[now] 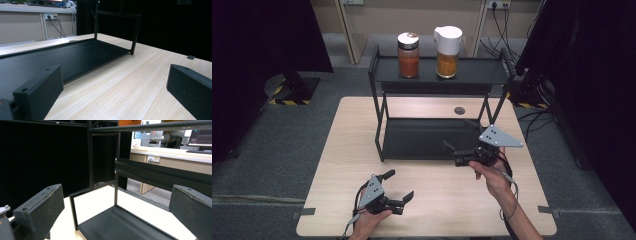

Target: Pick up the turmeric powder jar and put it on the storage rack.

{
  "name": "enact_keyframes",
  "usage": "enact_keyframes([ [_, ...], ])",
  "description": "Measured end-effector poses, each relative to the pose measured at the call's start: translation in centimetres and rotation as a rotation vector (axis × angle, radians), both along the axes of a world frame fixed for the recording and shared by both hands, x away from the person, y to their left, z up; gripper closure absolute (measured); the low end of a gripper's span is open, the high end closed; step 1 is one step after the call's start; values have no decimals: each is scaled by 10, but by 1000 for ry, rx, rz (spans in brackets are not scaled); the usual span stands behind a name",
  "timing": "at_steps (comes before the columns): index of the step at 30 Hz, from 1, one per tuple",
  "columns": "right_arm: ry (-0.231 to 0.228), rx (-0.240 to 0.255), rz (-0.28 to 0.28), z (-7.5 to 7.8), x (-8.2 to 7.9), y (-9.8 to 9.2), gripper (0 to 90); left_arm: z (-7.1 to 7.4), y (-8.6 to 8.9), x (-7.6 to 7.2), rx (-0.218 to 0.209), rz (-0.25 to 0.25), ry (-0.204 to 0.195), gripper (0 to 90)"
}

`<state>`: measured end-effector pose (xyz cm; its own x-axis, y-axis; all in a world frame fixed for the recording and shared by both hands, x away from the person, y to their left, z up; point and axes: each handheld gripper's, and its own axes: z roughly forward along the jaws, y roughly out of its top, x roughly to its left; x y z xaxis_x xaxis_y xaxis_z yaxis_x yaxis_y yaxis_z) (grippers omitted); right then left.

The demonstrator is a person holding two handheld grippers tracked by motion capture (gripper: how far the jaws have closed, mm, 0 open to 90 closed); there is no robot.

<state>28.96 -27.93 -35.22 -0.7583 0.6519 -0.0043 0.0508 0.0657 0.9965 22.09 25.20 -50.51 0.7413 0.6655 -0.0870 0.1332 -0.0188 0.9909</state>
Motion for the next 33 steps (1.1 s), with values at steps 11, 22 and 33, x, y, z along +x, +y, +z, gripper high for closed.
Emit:
enact_keyframes([
  [11, 10, -16, 1, -17, -9, -2, 4, 0, 0, 0, 1, 0, 0, 3],
  [22, 9, -50, 4, -32, -19, 3, 4, 0, 0, 0, 0, 2, -2, 3],
  [33, 27, -57, 15, -49, -27, 4, 4, 0, 0, 0, -1, 3, -1, 3],
])
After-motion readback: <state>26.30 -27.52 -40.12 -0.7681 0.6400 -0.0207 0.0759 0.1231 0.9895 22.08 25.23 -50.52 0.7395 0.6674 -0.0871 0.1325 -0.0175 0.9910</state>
